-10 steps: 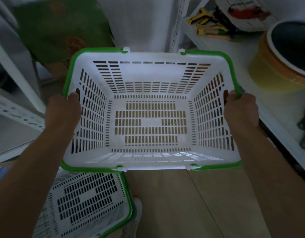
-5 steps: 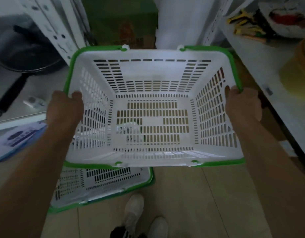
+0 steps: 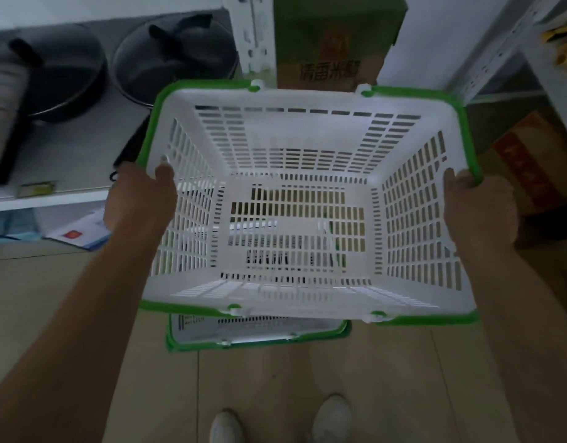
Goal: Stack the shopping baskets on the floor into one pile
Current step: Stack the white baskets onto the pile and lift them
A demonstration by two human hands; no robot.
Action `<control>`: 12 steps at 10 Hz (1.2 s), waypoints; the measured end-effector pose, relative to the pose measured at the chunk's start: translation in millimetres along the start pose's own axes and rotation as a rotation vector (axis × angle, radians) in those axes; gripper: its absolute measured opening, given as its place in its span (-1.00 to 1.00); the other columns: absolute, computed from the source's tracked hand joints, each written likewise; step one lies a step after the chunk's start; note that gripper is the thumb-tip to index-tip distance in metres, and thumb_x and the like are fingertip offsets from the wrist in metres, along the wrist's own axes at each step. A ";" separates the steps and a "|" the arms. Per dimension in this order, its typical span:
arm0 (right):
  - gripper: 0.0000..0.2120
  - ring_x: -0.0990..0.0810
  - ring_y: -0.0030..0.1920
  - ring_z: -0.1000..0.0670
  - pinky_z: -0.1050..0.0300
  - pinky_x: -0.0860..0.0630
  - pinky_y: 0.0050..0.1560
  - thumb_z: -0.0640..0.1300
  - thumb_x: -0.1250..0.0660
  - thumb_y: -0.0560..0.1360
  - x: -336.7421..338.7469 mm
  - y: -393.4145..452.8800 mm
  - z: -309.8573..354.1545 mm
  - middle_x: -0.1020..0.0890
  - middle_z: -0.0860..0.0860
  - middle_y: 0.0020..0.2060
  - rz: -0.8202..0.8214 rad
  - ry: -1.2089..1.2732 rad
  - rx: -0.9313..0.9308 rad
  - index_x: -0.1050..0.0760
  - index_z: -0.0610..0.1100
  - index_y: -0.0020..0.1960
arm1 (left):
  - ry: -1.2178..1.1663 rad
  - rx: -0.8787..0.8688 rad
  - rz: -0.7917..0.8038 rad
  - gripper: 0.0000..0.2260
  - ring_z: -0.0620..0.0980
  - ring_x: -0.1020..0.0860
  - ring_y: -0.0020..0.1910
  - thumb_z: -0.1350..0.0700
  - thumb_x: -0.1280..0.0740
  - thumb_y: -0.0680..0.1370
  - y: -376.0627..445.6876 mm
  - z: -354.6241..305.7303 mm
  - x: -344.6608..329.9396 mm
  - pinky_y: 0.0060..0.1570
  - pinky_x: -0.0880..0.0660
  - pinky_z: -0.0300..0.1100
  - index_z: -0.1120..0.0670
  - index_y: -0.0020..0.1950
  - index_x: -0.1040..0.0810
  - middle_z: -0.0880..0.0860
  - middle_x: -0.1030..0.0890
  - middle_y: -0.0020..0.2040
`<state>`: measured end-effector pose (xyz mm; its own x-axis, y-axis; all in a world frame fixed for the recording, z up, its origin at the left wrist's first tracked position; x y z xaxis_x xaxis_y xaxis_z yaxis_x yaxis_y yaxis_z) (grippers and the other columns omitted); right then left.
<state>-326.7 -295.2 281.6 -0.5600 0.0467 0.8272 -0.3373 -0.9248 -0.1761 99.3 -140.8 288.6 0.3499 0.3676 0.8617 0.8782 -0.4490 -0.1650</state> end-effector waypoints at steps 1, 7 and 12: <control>-0.60 -0.52 0.08 -0.29 0.10 -0.23 -0.35 0.00 -0.05 0.63 -20.8 -18.4 13.0 -0.54 -0.32 0.16 0.071 0.049 -0.049 -0.45 -0.31 0.16 | 0.014 0.042 -0.008 -0.45 0.33 -0.61 0.06 -0.21 -0.13 0.54 9.5 27.3 12.3 0.13 -0.53 0.25 0.21 0.29 -0.41 0.28 -0.63 0.10; -0.51 -0.56 0.00 -0.30 -0.03 -0.37 -0.13 0.04 -0.02 0.66 -110.8 -72.6 24.9 -0.58 -0.31 0.05 0.068 -0.106 0.112 -0.45 -0.37 0.19 | -0.010 0.220 0.002 -0.49 0.32 -0.56 0.17 -0.18 -0.12 0.60 9.8 161.7 6.5 0.22 -0.48 0.17 0.21 0.32 -0.42 0.27 -0.58 0.23; -0.52 -0.52 -0.15 -0.20 -0.05 -0.45 -0.13 0.07 0.00 0.65 -188.9 -70.7 -12.9 -0.58 -0.25 -0.07 0.099 -0.175 0.116 -0.46 -0.32 0.08 | -0.070 0.346 0.095 -0.60 0.30 -0.51 0.24 -0.03 -0.15 0.62 5.3 221.5 -69.1 0.23 -0.43 0.09 0.24 0.31 -0.37 0.30 -0.52 0.29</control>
<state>-206.8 -233.8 131.0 -0.4433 -0.1033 0.8904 -0.1921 -0.9593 -0.2070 152.0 11.8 121.9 0.4464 0.3980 0.8014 0.8947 -0.1859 -0.4061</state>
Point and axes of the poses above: each hand's wrist, its own y-axis towards the middle knuckle, its own x-axis out of the back of the hand, z = x × y, the point moved 6 cm from there along y, towards the middle knuckle
